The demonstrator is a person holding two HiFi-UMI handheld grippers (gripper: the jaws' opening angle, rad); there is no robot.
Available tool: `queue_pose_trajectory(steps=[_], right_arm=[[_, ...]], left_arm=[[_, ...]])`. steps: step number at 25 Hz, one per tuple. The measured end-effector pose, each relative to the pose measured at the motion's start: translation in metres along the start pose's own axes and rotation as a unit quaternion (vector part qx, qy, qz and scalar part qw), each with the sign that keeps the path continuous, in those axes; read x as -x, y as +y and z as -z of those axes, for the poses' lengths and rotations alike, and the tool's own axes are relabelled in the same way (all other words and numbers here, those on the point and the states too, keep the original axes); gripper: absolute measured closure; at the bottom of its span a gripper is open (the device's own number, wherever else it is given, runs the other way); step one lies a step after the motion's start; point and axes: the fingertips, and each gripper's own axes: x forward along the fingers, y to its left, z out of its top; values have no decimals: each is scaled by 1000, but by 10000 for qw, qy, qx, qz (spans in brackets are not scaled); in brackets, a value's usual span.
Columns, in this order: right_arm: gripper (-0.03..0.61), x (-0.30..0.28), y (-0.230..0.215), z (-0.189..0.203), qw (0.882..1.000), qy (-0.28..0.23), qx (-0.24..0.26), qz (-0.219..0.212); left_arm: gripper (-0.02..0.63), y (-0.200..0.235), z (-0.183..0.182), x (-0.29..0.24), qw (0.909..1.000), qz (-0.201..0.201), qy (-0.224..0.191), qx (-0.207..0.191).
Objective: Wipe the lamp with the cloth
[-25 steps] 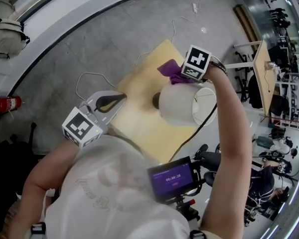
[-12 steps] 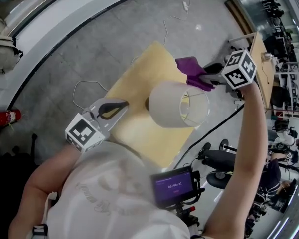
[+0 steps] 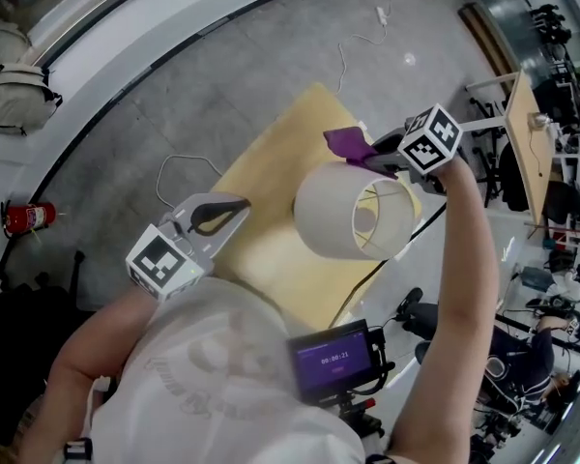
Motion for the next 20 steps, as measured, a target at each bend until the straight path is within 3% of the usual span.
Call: queue_pose_trajectory(steps=[5,11,16,20], right_arm=[[497,-20,-20,8,9988,-352,-339,32],[497,-20,-38,32,9952,-594,-581,511],[497,45,-15,38,9796,-1757,-576,790],[497,87,22,53,9729,-2173,-269,750]], left_arm=[[614,2,4,7,9999,-119,91,-39],[614,-6,4,2,9999,-5,129,-63],[614,-19,4,-8,9994,241,172,-172],[614,-33,3,-16,9983,485,165,-275]])
